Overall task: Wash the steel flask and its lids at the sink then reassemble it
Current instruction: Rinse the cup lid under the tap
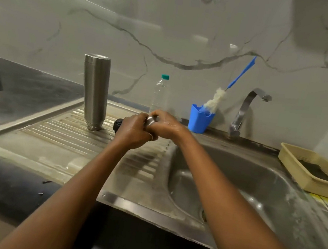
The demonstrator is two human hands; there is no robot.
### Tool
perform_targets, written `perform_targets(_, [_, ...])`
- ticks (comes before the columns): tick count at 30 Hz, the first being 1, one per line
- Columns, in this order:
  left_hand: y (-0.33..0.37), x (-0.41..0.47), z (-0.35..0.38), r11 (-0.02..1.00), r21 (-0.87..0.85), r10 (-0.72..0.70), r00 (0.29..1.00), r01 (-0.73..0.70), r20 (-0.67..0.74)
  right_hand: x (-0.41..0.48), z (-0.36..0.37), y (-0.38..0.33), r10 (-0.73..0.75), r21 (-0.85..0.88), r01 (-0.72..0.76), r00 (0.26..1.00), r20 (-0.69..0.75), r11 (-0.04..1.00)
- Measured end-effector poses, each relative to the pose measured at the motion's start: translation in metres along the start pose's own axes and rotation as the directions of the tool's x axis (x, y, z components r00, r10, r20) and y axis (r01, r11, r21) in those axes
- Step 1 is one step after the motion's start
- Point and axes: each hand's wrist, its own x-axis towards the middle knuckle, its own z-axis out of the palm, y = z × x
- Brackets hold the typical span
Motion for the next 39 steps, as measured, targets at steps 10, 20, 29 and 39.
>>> perform_targets(10, [-0.028, -0.003, 0.009, 0.982, 0.137, -0.139, 0.989, 0.132, 0.042, 0.021, 0.038, 0.006, 0.1, -0.067, -0.099, 0.995, 0.017, 0.993])
perform_targets(20, [-0.031, 0.001, 0.017, 0.972, 0.188, -0.153, 0.986, 0.14, 0.058, 0.02, 0.043, 0.013, 0.104, -0.048, -0.103, 0.994, 0.019, 0.994])
perform_targets(29, [0.001, -0.005, -0.005, 0.936, 0.338, -0.124, 0.991, 0.1, 0.051, -0.003, 0.014, 0.016, 0.084, 0.034, -0.085, 0.996, 0.029, 0.996])
perform_targets(39, [0.094, -0.02, 0.037, 0.93, 0.323, 0.132, 0.978, -0.179, 0.161, -0.072, -0.07, 0.049, 0.108, 0.062, -0.102, 0.989, -0.105, 0.993])
